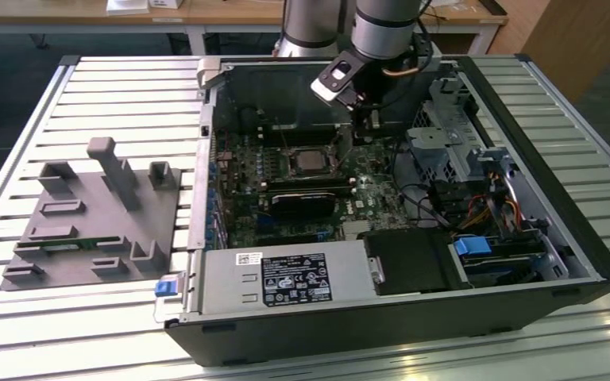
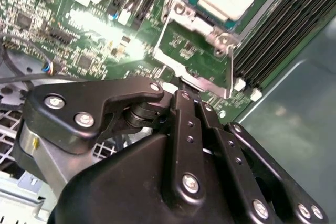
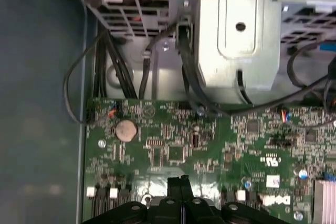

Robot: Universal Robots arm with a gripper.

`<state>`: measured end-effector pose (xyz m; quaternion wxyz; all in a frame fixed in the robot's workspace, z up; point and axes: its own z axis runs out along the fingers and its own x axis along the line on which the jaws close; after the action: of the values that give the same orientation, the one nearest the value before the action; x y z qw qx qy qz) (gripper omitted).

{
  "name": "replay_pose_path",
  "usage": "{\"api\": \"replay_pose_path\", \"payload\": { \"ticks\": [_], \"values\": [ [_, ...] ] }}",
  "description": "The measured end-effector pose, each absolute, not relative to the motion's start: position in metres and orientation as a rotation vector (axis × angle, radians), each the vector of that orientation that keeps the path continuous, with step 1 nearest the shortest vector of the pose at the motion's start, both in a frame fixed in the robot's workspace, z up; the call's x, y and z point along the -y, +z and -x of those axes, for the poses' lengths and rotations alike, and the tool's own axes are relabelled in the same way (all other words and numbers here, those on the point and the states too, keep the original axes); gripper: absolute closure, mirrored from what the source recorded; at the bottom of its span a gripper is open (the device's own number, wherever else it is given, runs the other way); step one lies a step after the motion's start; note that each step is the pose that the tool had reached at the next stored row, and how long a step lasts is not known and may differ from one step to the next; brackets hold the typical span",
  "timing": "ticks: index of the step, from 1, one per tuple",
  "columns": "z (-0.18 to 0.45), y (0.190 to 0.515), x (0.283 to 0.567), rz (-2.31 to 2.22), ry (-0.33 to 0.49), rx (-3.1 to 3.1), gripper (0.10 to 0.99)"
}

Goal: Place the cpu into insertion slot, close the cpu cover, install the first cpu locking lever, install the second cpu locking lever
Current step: 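Close the cpu cover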

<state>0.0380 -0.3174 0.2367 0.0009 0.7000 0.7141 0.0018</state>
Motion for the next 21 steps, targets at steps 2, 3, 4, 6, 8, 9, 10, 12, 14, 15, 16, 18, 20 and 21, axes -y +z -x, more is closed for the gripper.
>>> {"api": "replay_pose_path", "payload": {
  "ticks": [2, 3, 4, 6, 8, 9, 10, 12, 14, 15, 16, 18, 20, 21],
  "values": [
    [-0.033, 0.237, 0.317, -2.198, 0.005, -2.242, 0.98],
    [-0.031, 0.237, 0.317, -2.198, 0.005, -2.242, 0.98],
    [-0.029, 0.237, 0.317, -2.198, 0.005, -2.242, 0.98],
    [-0.025, 0.236, 0.317, -2.198, 0.006, -2.242, 0.98],
    [-0.021, 0.236, 0.317, -2.198, 0.006, -2.242, 0.98],
    [-0.018, 0.236, 0.317, -2.198, 0.006, -2.242, 0.98],
    [-0.016, 0.236, 0.317, -2.198, 0.006, -2.242, 0.98],
    [-0.011, 0.236, 0.317, -2.198, 0.006, -2.242, 0.98],
    [-0.005, 0.235, 0.317, -2.198, 0.006, -2.242, 0.98],
    [-0.003, 0.235, 0.317, -2.198, 0.006, -2.242, 0.98],
    [0.0, 0.235, 0.317, -2.198, 0.006, -2.242, 0.98],
    [0.007, 0.234, 0.316, -2.198, 0.005, -2.242, 0.98],
    [0.015, 0.232, 0.316, -2.198, 0.005, -2.242, 0.98],
    [0.02, 0.231, 0.316, -2.198, 0.005, -2.242, 0.98]
  ]
}}
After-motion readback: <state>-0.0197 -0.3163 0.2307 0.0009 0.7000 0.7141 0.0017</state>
